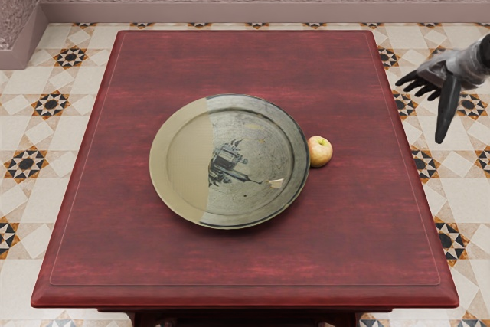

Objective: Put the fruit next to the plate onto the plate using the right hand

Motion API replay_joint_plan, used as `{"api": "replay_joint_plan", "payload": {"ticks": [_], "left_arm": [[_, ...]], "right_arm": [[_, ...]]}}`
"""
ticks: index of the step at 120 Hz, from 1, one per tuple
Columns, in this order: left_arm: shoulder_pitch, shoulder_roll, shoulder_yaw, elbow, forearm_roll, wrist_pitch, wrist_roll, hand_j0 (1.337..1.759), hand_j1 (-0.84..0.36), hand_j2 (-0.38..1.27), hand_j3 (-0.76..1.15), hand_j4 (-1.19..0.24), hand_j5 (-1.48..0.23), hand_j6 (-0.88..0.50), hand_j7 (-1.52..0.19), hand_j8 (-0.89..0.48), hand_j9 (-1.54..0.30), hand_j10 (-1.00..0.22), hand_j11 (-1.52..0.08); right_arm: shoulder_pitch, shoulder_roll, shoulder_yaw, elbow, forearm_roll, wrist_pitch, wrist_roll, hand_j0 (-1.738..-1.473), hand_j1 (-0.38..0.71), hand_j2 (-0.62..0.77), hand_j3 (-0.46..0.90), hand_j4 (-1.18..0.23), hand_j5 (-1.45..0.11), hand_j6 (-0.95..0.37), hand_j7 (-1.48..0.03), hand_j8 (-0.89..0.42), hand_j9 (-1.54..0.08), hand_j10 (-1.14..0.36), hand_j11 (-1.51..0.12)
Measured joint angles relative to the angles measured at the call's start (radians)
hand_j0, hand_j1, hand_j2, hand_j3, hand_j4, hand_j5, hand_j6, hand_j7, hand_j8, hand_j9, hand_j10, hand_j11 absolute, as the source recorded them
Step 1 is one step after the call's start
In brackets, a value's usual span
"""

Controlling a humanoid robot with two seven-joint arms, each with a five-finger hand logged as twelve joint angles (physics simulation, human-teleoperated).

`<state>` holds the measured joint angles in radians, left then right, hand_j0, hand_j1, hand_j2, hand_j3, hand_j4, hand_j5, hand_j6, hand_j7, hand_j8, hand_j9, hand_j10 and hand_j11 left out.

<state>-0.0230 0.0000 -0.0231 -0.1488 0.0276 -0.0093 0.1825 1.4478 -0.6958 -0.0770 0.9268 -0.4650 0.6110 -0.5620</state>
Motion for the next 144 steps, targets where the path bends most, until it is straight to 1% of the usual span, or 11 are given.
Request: {"api": "replay_joint_plan", "payload": {"ticks": [16, 38, 42, 46, 55, 63, 78, 97, 123, 134, 144], "left_arm": [[0.0, 0.0, -0.001, 0.0, 0.0, 0.0, 0.0, 1.658, 0.35, 0.0, 0.0, 0.0, 0.0, 0.0, 0.0, 0.0, 0.0, 0.0, 0.0], [0.0, 0.0, 0.0, 0.0, 0.0, 0.0, 0.0, 1.658, 0.35, 0.0, 0.0, 0.0, 0.0, 0.0, 0.0, 0.0, 0.0, 0.0, 0.0], [0.0, 0.0, 0.0, 0.0, 0.0, 0.0, 0.0, 1.658, 0.35, 0.0, 0.0, 0.0, 0.0, 0.0, 0.0, 0.0, 0.0, 0.0, 0.0], [0.0, 0.0, 0.0, 0.0, 0.0, 0.0, 0.0, 1.658, 0.35, 0.0, 0.0, 0.0, 0.0, 0.0, 0.0, 0.0, 0.0, 0.0, 0.0], [0.0, 0.0, 0.0, 0.0, 0.0, 0.0, 0.0, 1.658, 0.35, 0.0, 0.0, 0.0, 0.0, 0.0, 0.0, 0.0, 0.0, 0.0, 0.0], [0.0, 0.0, 0.0, 0.0, 0.0, 0.0, 0.0, 1.658, 0.35, 0.0, 0.0, 0.0, 0.0, 0.0, 0.0, 0.0, 0.0, 0.0, 0.0], [0.0, 0.0, 0.0, 0.0, 0.0, 0.0, 0.0, 1.658, 0.35, 0.0, 0.0, 0.0, 0.0, 0.0, 0.0, 0.0, 0.0, 0.0, 0.0], [0.0, 0.0, 0.0, 0.0, 0.0, 0.0, 0.0, 1.658, 0.35, 0.0, 0.0, 0.0, 0.0, 0.0, 0.0, 0.0, 0.0, 0.0, 0.0], [0.0, 0.0, 0.0, 0.0, 0.0, 0.0, 0.0, 1.658, 0.35, 0.0, 0.0, 0.0, 0.0, 0.0, 0.0, 0.0, 0.0, 0.0, 0.0], [0.0, 0.0, 0.0, 0.0, 0.0, 0.0, 0.0, 1.658, 0.35, 0.0, 0.0, 0.0, 0.0, 0.0, 0.0, 0.0, 0.0, 0.0, 0.0], [0.0, 0.0, 0.0, 0.0, 0.0, 0.0, 0.0, 1.658, 0.35, 0.0, 0.0, 0.0, 0.0, 0.0, 0.0, 0.0, 0.0, 0.0, 0.0]], "right_arm": [[-0.002, 0.011, 0.032, -0.004, 0.021, 0.0, -0.005, -1.658, -0.35, 0.0, 0.0, 0.0, 0.0, 0.0, 0.0, 0.0, 0.0, 0.0, 0.0], [0.007, 0.019, 0.091, 0.005, 0.017, 0.0, -0.041, -1.658, -0.35, 0.0, 0.0, 0.0, 0.0, 0.0, 0.0, 0.0, 0.0, 0.0, 0.0], [0.008, 0.02, 0.094, 0.031, -0.009, 0.0, -0.043, -1.658, -0.35, 0.0, 0.0, 0.0, 0.0, 0.0, 0.0, 0.0, 0.0, 0.0, 0.0], [0.008, 0.019, 0.095, 0.086, -0.034, -0.017, -0.045, -1.658, -0.35, 0.0, 0.0, 0.0, 0.0, 0.0, 0.0, 0.0, 0.0, 0.0, 0.0], [0.005, 0.017, 0.092, 0.212, -0.086, -0.121, -0.047, -1.658, -0.35, 0.0, 0.0, 0.0, 0.0, 0.0, 0.0, 0.0, 0.0, 0.0, 0.0], [-0.014, 0.022, 0.091, 0.279, -0.116, -0.226, -0.048, -1.658, -0.35, 0.0, 0.0, 0.0, 0.0, 0.0, 0.0, 0.0, 0.0, 0.0, 0.0], [-0.091, 0.077, 0.091, 0.329, -0.187, -0.42, -0.049, -1.658, -0.35, 0.0, 0.0, 0.0, 0.0, 0.0, 0.0, 0.0, 0.0, 0.0, 0.0], [-0.153, 0.126, 0.091, 0.377, -0.211, -0.524, -0.049, -1.658, -0.35, 0.0, 0.0, 0.0, 0.0, 0.0, 0.0, 0.0, 0.0, 0.0, 0.0], [-0.171, 0.087, 0.075, 0.566, -0.249, -0.679, -0.049, -1.658, -0.35, 0.0, 0.0, 0.0, 0.0, 0.0, 0.0, 0.0, 0.0, 0.0, 0.0], [-0.173, 0.069, 0.058, 0.609, -0.274, -0.721, -0.049, -1.658, -0.35, 0.0, 0.0, 0.0, 0.0, -0.01, 0.0, 0.0, 0.0, 0.0, 0.0], [-0.176, 0.063, 0.039, 0.633, -0.306, -0.762, -0.049, -1.658, -0.3, -0.01, 0.0, -0.04, -0.05, -0.05, -0.05, -0.04, -0.05, -0.04, -0.05]]}}
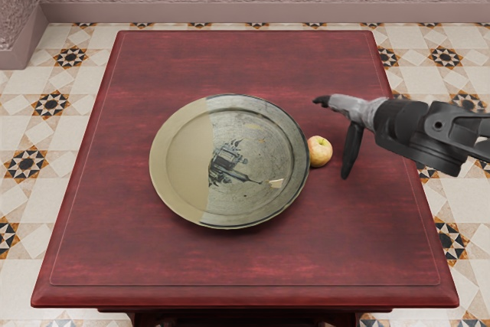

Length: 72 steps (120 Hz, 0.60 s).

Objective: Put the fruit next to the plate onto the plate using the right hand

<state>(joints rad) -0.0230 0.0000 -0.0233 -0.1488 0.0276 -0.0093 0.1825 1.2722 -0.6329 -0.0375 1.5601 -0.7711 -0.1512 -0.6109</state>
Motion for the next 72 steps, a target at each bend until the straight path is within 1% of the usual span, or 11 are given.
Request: {"api": "replay_joint_plan", "payload": {"ticks": [18, 37, 51, 72], "left_arm": [[0.0, 0.0, 0.0, 0.0, 0.0, 0.0, 0.0, 1.658, 0.35, 0.0, 0.0, 0.0, 0.0, 0.0, 0.0, 0.0, 0.0, 0.0, 0.0], [0.0, 0.0, 0.0, 0.0, 0.0, 0.0, 0.0, 1.658, 0.35, 0.0, 0.0, 0.0, 0.0, 0.0, 0.0, 0.0, 0.0, 0.0, 0.0], [0.0, 0.0, 0.0, 0.0, 0.0, 0.0, 0.0, 1.658, 0.35, 0.0, 0.0, 0.0, 0.0, 0.0, 0.0, 0.0, 0.0, 0.0, 0.0], [0.0, 0.0, 0.0, 0.0, 0.0, 0.0, 0.0, 1.658, 0.35, 0.0, 0.0, 0.0, 0.0, 0.0, 0.0, 0.0, 0.0, 0.0, 0.0]], "right_arm": [[-0.027, -0.001, -0.013, 0.025, -0.064, -0.072, 0.0, -1.658, -0.21, -0.02, 0.0, -0.12, -0.15, -0.12, -0.15, -0.12, -0.15, -0.12, -0.15], [-0.066, 0.002, -0.016, 0.051, -0.133, -0.128, 0.0, -1.658, -0.15, -0.03, 0.0, -0.17, -0.21, -0.17, -0.21, -0.17, -0.21, -0.17, -0.21], [-0.089, 0.007, -0.016, 0.054, -0.16, -0.142, 0.0, -1.658, -0.11, -0.04, 0.0, -0.2, -0.26, -0.2, -0.26, -0.2, -0.26, -0.2, -0.26], [-0.098, 0.025, -0.01, 0.049, -0.172, -0.147, 0.0, -1.658, -0.07, -0.05, 0.0, -0.24, -0.31, -0.24, -0.31, -0.24, -0.31, -0.24, -0.31]]}}
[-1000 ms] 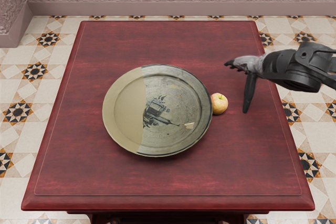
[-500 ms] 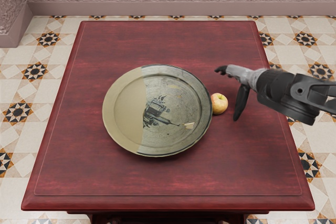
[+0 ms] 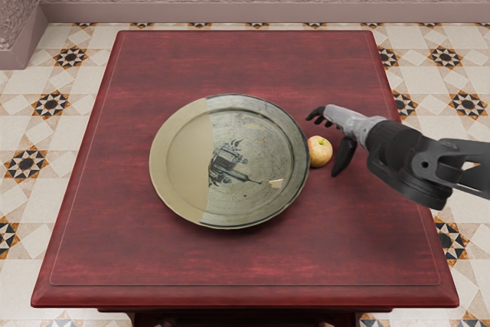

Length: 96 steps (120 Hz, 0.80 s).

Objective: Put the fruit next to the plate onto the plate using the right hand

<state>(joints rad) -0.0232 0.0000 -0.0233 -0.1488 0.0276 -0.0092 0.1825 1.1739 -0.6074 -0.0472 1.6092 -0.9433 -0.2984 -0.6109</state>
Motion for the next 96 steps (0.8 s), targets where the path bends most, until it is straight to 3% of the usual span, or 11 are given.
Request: {"api": "replay_joint_plan", "payload": {"ticks": [96], "left_arm": [[0.0, 0.0, 0.0, 0.0, 0.0, 0.0, 0.0, 1.658, 0.35, 0.0, 0.0, 0.0, 0.0, 0.0, 0.0, 0.0, 0.0, 0.0, 0.0]], "right_arm": [[-0.064, 0.056, 0.0, -0.02, -0.041, -0.102, 0.0, -1.658, 0.12, -0.08, 0.0, -0.39, -0.51, -0.4, -0.51, -0.38, -0.51, -0.39, -0.51]]}}
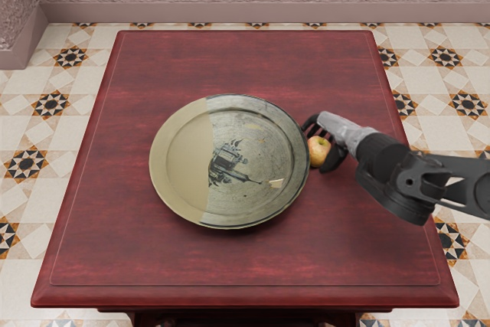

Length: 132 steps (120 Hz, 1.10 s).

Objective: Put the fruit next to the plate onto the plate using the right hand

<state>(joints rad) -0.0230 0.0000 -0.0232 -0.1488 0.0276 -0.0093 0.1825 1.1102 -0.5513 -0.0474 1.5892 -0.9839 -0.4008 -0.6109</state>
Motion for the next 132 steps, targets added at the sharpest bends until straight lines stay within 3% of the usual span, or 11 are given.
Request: {"api": "replay_joint_plan", "payload": {"ticks": [39, 74, 93, 132], "left_arm": [[0.0, 0.0, 0.0, 0.0, 0.0, 0.0, 0.0, 1.658, 0.35, 0.0, 0.0, 0.0, 0.0, 0.0, 0.0, 0.0, 0.0, 0.0, 0.0], [0.0, 0.0, 0.0, 0.0, 0.0, 0.0, 0.0, 1.658, 0.35, 0.0, 0.0, 0.0, 0.0, 0.0, 0.0, 0.0, 0.0, 0.0, 0.0], [0.0, 0.0, 0.0, 0.0, 0.0, 0.0, 0.0, 1.658, 0.35, 0.0, 0.0, 0.0, 0.0, 0.0, 0.0, 0.0, 0.0, 0.0, 0.0], [0.0, 0.0, 0.0, 0.0, 0.0, 0.0, 0.0, 1.658, 0.35, 0.0, 0.0, 0.0, 0.0, 0.0, 0.0, 0.0, 0.0, 0.0, 0.0]], "right_arm": [[-0.02, 0.003, 0.005, -0.005, -0.006, -0.022, 0.001, -1.654, 0.23, -0.03, 0.0, -0.51, -0.66, -0.43, -0.66, -0.36, -0.67, -0.51, -0.67], [-0.035, 0.013, 0.01, -0.026, -0.007, -0.028, 0.001, -1.644, 0.19, -0.08, 0.0, -0.59, -0.71, -0.41, -0.73, -0.36, -0.73, -0.57, -0.73], [-0.04, 0.006, 0.037, -0.04, 0.009, -0.029, 0.0, -1.648, 0.19, 0.1, 0.0, -0.6, -0.75, -0.47, -0.76, -0.42, -0.77, -0.59, -0.77], [-0.045, -0.026, 0.134, -0.062, 0.019, -0.027, -0.001, -1.654, 0.2, 0.15, 0.0, -0.6, -0.8, -0.46, -0.79, -0.41, -0.79, -0.6, -0.79]]}}
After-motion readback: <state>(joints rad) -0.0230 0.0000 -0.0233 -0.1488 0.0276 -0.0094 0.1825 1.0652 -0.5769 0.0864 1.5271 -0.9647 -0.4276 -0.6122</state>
